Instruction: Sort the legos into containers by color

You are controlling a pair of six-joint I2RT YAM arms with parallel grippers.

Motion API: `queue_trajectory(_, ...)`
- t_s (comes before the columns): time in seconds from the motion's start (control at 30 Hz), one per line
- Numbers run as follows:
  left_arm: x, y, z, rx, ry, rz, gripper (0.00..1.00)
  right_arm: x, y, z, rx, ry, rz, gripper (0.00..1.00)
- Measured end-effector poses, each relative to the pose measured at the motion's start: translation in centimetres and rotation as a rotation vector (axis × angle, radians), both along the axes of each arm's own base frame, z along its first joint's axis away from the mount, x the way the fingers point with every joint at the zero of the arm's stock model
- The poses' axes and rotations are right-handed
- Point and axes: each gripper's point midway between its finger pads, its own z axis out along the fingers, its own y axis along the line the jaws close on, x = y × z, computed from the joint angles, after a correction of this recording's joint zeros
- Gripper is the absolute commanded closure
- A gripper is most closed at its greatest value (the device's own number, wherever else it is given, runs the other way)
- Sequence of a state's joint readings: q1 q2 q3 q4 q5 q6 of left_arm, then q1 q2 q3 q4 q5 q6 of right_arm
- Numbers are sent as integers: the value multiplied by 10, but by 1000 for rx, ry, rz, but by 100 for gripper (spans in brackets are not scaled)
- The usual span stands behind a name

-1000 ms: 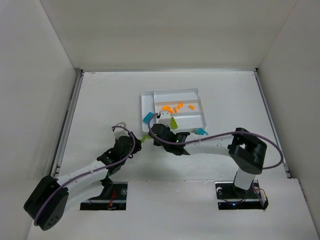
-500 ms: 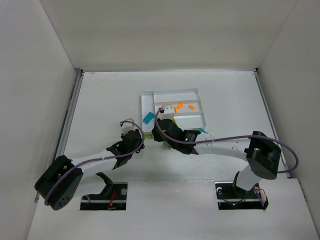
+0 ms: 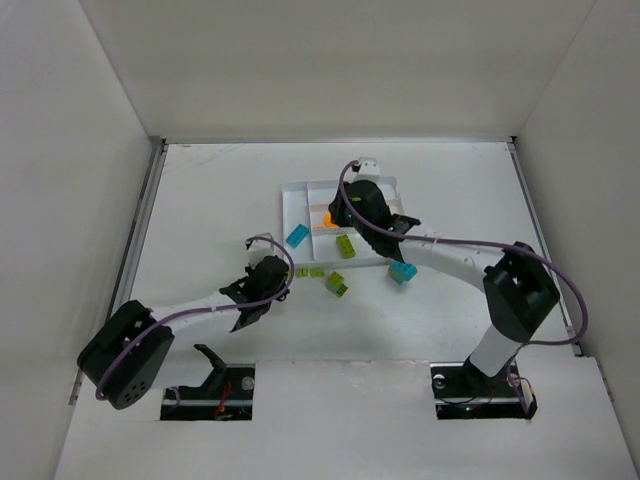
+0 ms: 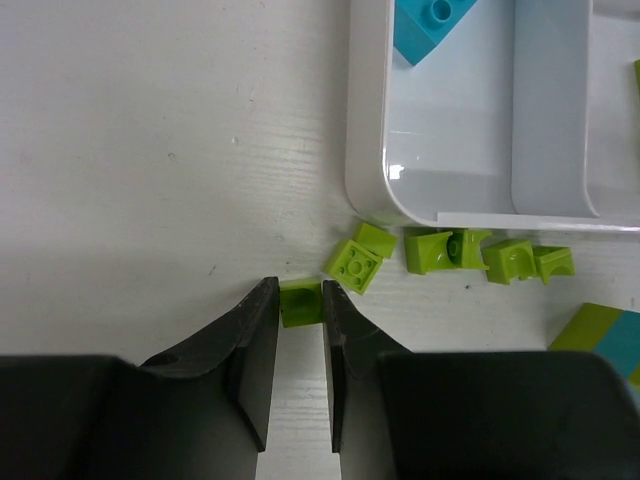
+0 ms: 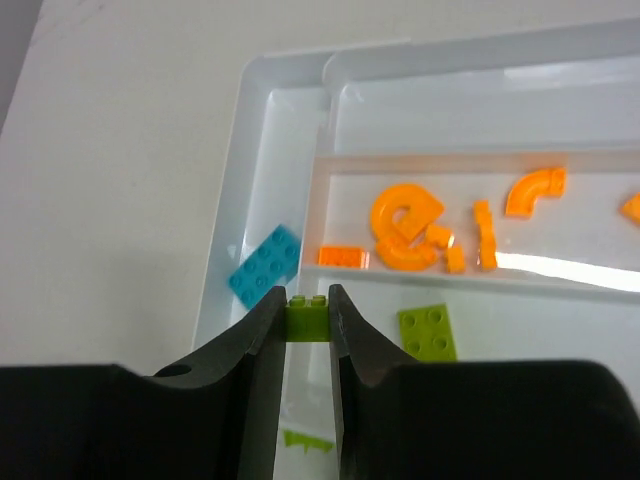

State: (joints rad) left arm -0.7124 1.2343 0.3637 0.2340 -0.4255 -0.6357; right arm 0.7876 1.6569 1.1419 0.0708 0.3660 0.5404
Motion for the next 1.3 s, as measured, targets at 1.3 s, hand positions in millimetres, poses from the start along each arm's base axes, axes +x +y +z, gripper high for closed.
queue_trajectory(1.3,135,-102,135,-164,-263,-62,89,44,-109,-16,2,10,-189,64)
